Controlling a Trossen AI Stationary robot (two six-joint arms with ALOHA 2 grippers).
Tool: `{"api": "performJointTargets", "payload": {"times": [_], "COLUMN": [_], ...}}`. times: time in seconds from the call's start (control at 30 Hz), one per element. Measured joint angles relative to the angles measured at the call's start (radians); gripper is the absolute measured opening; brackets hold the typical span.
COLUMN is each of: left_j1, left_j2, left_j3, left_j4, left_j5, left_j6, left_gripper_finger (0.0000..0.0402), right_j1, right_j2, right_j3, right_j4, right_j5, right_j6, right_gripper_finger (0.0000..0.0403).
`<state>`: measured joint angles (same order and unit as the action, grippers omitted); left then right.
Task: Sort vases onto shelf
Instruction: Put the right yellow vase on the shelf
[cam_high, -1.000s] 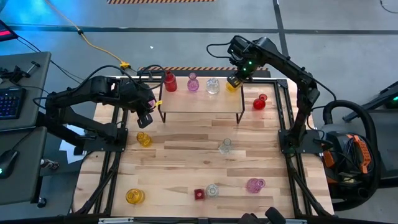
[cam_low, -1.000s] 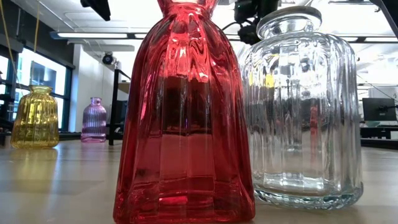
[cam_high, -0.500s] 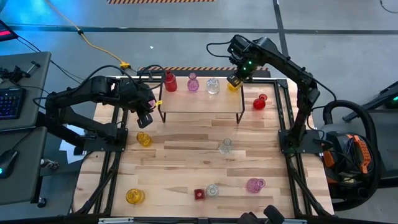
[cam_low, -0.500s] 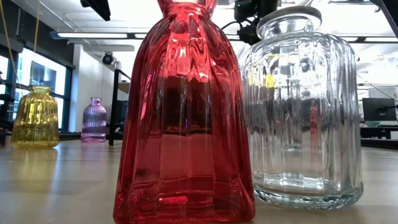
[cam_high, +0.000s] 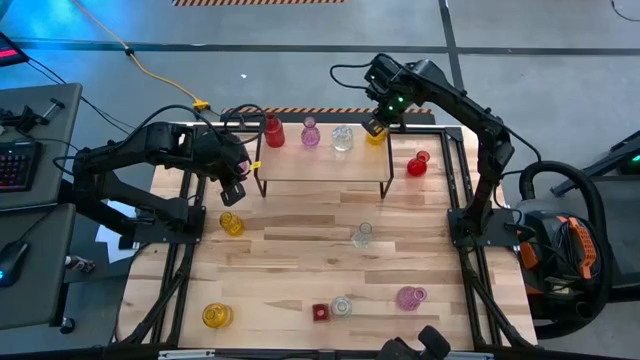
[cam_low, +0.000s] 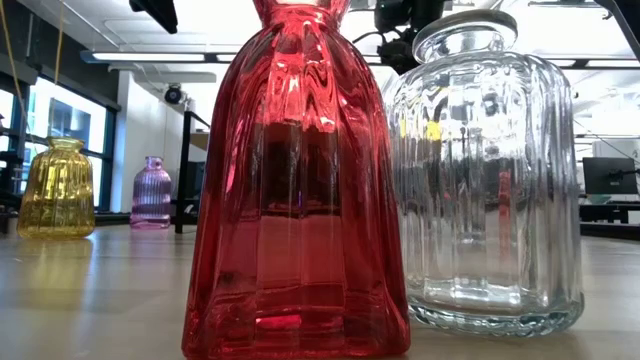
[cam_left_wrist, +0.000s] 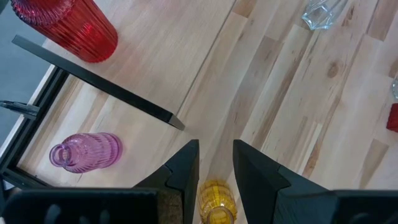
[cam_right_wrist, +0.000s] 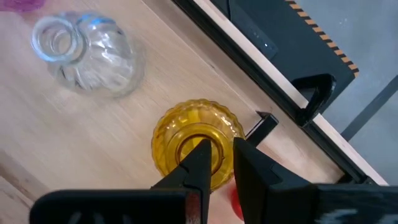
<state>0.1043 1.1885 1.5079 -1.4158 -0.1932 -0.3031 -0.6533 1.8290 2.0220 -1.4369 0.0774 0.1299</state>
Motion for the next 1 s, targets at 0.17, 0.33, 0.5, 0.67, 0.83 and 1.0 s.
{"api": "performJointTargets", "payload": {"times": [0.17, 0.33, 0.5, 0.67, 0.83, 1.0], "left_j1": [0.0, 0.0, 0.0, 0.0, 0.0, 0.0], "left_j2": [0.0, 0.0, 0.0, 0.0, 0.0, 0.0], "left_j3": [0.0, 0.0, 0.0, 0.0, 0.0, 0.0], "left_j4": [0.0, 0.0, 0.0, 0.0, 0.0, 0.0], "left_j5": [0.0, 0.0, 0.0, 0.0, 0.0, 0.0], "left_j6": [0.0, 0.0, 0.0, 0.0, 0.0, 0.0], "left_gripper_finger": [0.009, 0.009, 0.009, 0.009, 0.009, 0.009], "right_j1": [0.006, 0.014, 0.015, 0.015, 0.015, 0.015], "right_j2": [0.015, 0.015, 0.015, 0.015, 0.015, 0.015], "right_j3": [0.0, 0.0, 0.0, 0.0, 0.0, 0.0], "right_j4": [0.005, 0.004, 0.004, 0.006, 0.007, 0.006], "right_j5": [-0.003, -0.018, -0.021, -0.003, -0.003, -0.023], "right_j6": [0.0, 0.0, 0.0, 0.0, -0.001, -0.008], "right_gripper_finger": [0.0044, 0.0044, 0.0044, 0.0044, 0.0044, 0.0044]}}
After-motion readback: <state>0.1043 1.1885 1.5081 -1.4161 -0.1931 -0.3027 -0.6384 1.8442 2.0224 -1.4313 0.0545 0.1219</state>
